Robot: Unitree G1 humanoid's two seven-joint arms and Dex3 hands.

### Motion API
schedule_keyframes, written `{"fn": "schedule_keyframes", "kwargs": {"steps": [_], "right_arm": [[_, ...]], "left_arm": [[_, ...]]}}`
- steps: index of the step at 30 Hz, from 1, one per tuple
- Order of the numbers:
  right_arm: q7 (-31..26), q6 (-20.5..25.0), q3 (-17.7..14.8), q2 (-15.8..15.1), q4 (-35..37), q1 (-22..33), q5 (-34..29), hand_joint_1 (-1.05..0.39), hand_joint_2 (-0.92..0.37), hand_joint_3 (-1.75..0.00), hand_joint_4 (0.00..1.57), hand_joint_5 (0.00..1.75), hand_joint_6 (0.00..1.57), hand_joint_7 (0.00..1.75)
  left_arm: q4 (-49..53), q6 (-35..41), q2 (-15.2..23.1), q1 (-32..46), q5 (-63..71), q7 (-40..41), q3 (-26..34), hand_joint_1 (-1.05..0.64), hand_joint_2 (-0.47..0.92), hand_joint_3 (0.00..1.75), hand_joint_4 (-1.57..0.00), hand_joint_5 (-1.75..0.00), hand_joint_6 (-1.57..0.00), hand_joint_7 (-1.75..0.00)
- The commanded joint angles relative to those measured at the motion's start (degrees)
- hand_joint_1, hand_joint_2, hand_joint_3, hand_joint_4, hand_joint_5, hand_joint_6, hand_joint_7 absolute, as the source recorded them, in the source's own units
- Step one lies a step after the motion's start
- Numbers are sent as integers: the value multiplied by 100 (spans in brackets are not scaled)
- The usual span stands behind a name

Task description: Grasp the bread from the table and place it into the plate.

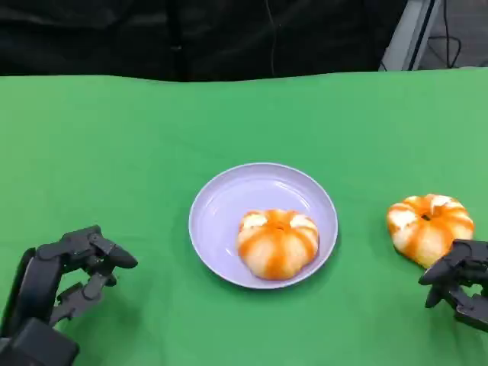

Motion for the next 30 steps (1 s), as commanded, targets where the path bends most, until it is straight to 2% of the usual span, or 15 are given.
{"fn": "schedule_keyframes", "kwargs": {"steps": [1,21,30], "right_arm": [[-2,28,-38,-84,-52,20,67,8,-86,-58,89,136,97,89],[68,80,-54,-60,-48,7,131,8,-86,-57,87,137,97,90],[-78,-31,-32,-109,-37,20,12,7,-85,-58,88,137,97,91]], "left_arm": [[-51,-75,24,79,-15,-9,46,-1,89,53,-84,-141,-92,-107],[-57,-44,18,123,-57,-66,63,-2,90,53,-81,-146,-88,-113],[-138,-76,-4,158,-78,-60,93,-1,89,53,-81,-146,-89,-111]]}}
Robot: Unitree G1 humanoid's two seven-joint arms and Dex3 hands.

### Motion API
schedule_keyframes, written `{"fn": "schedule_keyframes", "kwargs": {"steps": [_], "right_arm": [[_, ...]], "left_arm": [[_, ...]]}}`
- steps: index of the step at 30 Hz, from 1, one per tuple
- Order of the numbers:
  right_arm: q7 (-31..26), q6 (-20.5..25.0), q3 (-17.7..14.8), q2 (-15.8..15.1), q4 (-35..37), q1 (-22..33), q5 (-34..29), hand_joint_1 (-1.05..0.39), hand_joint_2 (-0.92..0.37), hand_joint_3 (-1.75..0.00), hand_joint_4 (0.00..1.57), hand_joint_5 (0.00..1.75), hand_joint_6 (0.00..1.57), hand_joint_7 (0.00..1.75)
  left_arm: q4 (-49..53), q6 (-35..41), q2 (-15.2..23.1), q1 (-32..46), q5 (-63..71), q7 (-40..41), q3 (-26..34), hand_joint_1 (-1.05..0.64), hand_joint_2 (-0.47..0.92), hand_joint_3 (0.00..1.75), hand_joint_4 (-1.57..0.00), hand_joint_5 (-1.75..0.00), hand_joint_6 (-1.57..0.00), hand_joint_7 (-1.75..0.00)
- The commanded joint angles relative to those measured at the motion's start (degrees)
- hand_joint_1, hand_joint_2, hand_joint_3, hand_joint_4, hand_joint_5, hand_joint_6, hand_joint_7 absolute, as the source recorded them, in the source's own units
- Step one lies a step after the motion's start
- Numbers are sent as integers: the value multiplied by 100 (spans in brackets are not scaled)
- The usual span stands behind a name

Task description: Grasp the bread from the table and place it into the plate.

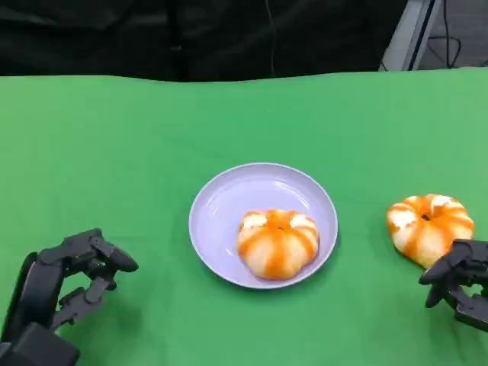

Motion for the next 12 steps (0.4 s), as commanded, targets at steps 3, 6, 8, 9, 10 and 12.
{"fn": "schedule_keyframes", "kwargs": {"steps": [3,6,8,9,10,12], "right_arm": [[-40,-50,-33,-100,-41,22,35,7,-86,-58,89,137,96,92],[-44,-45,-28,-97,-45,24,33,7,-87,-56,89,136,96,93],[-3,-5,-38,-98,-42,9,68,8,-87,-55,89,136,96,93],[8,3,-41,-101,-39,4,75,8,-87,-55,88,136,96,92],[14,7,-42,-103,-37,2,78,8,-88,-55,88,136,96,92],[12,0,-42,-107,-37,-1,73,8,-88,-54,88,136,96,91]], "left_arm": [[-103,-67,61,82,-18,-7,81,-2,89,53,-81,-146,-89,-111],[-118,-50,65,91,-16,-15,90,-1,89,53,-81,-146,-89,-111],[-102,-65,60,74,-30,-28,96,-1,89,53,-81,-146,-89,-112],[-97,-72,59,69,-30,-30,98,-1,89,53,-81,-146,-89,-112],[-94,-76,58,65,-28,-31,100,-1,89,53,-81,-146,-89,-112],[-83,-93,66,59,2,-15,99,-2,89,53,-81,-146,-88,-113]]}}
